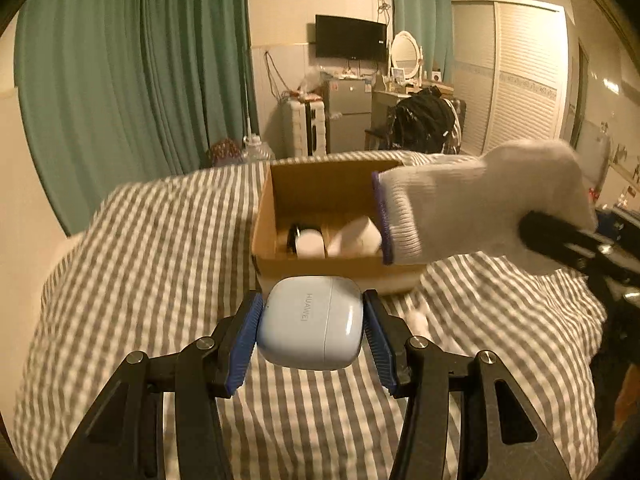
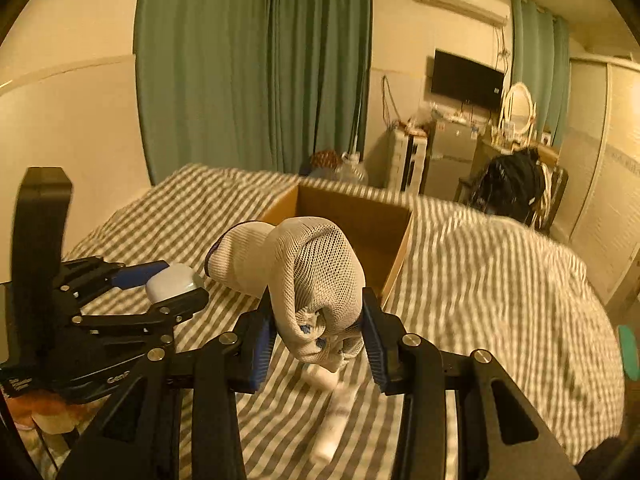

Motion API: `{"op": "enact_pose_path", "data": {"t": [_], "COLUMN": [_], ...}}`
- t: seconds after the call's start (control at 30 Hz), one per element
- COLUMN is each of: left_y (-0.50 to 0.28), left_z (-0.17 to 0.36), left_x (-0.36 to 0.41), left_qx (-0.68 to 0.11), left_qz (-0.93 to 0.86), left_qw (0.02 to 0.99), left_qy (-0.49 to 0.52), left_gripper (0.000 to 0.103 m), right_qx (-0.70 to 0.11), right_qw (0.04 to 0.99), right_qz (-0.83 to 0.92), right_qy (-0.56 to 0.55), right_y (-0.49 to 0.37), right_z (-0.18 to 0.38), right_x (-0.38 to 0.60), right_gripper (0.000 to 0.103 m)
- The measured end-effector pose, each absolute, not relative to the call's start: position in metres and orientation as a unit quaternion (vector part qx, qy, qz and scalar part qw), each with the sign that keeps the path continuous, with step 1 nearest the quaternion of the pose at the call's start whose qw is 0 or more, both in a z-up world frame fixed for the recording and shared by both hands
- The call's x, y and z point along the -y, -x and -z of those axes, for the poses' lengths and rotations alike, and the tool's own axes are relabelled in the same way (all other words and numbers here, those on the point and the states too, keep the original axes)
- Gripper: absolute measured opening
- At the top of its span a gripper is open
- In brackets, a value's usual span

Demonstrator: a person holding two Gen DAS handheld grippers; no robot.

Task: Organize objects
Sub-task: 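Carry the earbud case with the left tool while the right tool carries the sock over the box, then open the left tool to drop the earbud case while the right tool releases the sock into the box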

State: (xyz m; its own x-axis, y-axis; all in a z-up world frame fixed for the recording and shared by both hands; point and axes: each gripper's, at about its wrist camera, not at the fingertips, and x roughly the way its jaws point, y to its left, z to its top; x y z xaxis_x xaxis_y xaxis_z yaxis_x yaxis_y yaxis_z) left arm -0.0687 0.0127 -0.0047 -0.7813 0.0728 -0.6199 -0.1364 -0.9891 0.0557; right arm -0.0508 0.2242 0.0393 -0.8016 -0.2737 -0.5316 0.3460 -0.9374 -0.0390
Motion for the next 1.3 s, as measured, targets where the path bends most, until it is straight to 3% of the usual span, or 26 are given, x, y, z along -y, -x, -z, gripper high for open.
{"op": "enact_pose_path", "data": {"t": [0.3, 0.57, 1.3], "left_y": [0.127, 0.185, 0.303], "left_z": [-0.019, -0.006, 0.073], "left_x": [-0.027, -0.035, -0.045], "left_qx": [-0.068, -0.079, -0.078], "left_qz": [-0.952, -0.948, -0.919], "left_qw": [0.058, 0.057, 0.079], "left_qy": [0.294, 0.302, 0.378], "left_gripper": [0.052, 0.052, 0.052], "right_qx": [-0.071, -0.065, -0.035], "right_qw": [0.15, 0.14, 0.138], "right_qz": [0.959, 0.963, 0.933], "right_qy": [-0.23, -0.223, -0.33], "right_y": [0.1, 0.163, 0.308], "right_z": [-0.08, -0.086, 0.021], "right_x": [-0.23, -0.228, -0.226], "right_gripper": [0.039, 0.039, 0.039]}}
